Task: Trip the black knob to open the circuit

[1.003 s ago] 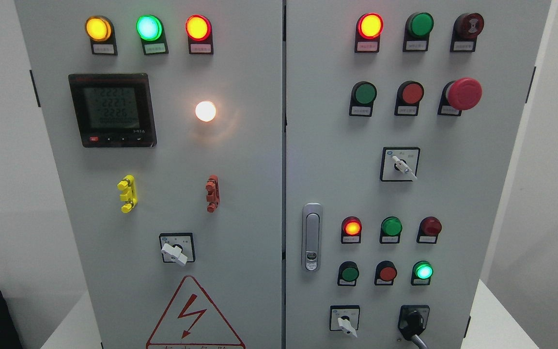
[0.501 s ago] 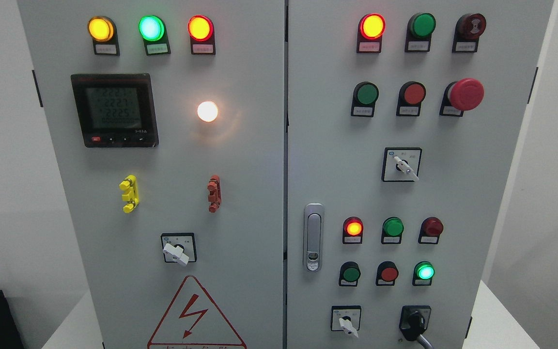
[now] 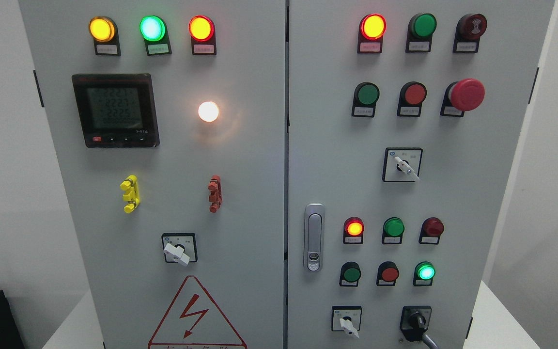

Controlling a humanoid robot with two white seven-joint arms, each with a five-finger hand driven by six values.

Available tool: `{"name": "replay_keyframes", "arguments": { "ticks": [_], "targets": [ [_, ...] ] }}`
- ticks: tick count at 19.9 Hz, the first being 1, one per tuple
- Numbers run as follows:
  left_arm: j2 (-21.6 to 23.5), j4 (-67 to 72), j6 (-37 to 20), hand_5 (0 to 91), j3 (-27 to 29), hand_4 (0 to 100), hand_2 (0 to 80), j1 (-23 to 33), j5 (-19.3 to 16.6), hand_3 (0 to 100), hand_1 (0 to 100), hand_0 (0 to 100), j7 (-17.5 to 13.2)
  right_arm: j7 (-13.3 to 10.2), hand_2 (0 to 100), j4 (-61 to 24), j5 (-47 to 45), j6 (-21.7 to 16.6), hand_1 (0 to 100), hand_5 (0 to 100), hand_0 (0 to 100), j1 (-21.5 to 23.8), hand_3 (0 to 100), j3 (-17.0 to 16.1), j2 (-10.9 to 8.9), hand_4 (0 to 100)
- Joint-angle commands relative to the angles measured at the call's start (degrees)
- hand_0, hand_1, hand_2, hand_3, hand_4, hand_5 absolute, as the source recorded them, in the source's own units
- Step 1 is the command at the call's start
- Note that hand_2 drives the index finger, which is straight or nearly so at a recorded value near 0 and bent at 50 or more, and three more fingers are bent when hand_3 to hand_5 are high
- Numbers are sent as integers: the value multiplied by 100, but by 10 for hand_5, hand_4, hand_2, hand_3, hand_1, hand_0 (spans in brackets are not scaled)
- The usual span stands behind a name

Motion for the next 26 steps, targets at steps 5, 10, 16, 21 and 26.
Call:
{"name": "replay_keyframes", "arguments": {
  "ticks": [5,10,16,21,26],
  "targets": [
    [0,-143,-1,0,-1,0,0,0,0,0,389,120,0,-79,4,-25,-10,-10,0,996,0,43,1000,-83,-177,1000],
    [9,-143,-1,0,-1,0,0,0,0,0,389,120,0,-88,1,-104,-19,-19,0,992,0,122,1000,-144,-177,1000],
    [0,-143,-1,0,8,0,0,0,0,0,389,120,0,-123,0,-455,-19,-107,0,990,0,421,1000,-180,-151,1000],
    [9,-143,-1,0,-1,0,0,0,0,0,389,120,0,-167,0,-929,-28,-116,0,927,0,1009,1000,-145,-90,967],
    [0,-143,-1,0,-1,0,0,0,0,0,389,120,0,-132,0,-1220,-45,-265,0,790,0,1440,925,-118,-81,862]
  ]
}}
